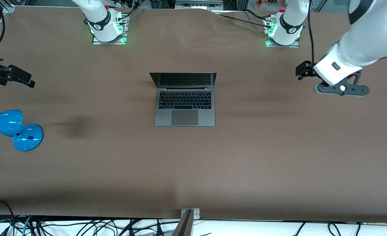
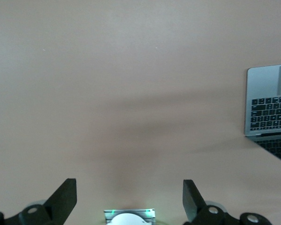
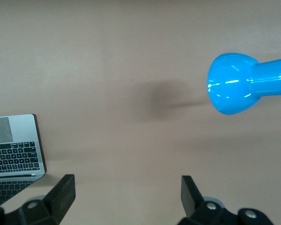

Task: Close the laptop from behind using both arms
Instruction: 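Reach both grippers over the laptop screen's back edge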

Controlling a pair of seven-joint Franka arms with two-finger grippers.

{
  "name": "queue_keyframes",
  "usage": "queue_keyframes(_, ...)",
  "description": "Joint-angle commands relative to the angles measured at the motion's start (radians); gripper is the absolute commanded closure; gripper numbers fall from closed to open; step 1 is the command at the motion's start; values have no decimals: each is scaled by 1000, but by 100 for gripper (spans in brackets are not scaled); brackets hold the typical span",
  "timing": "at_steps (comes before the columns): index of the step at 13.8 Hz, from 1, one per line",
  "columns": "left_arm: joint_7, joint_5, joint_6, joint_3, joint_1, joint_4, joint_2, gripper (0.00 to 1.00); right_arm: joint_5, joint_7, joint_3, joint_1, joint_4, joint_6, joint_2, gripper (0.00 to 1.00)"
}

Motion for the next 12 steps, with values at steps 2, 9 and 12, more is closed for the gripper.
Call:
queue_keyframes(2, -177, -24, -13, -119, 3, -19, -23, 0, -4, -1, 6, -4, 10, -22, 5, 0)
queue_keyframes(9, -533, -148, -17, -330, 0, -19, -11, 0, 2, -3, 78, 99, 8, -283, 29, 0)
queue_keyframes(12, -662, -179, -15, -431, -2, -33, 49, 0, 13, 16, 79, 209, -7, -341, 43, 0)
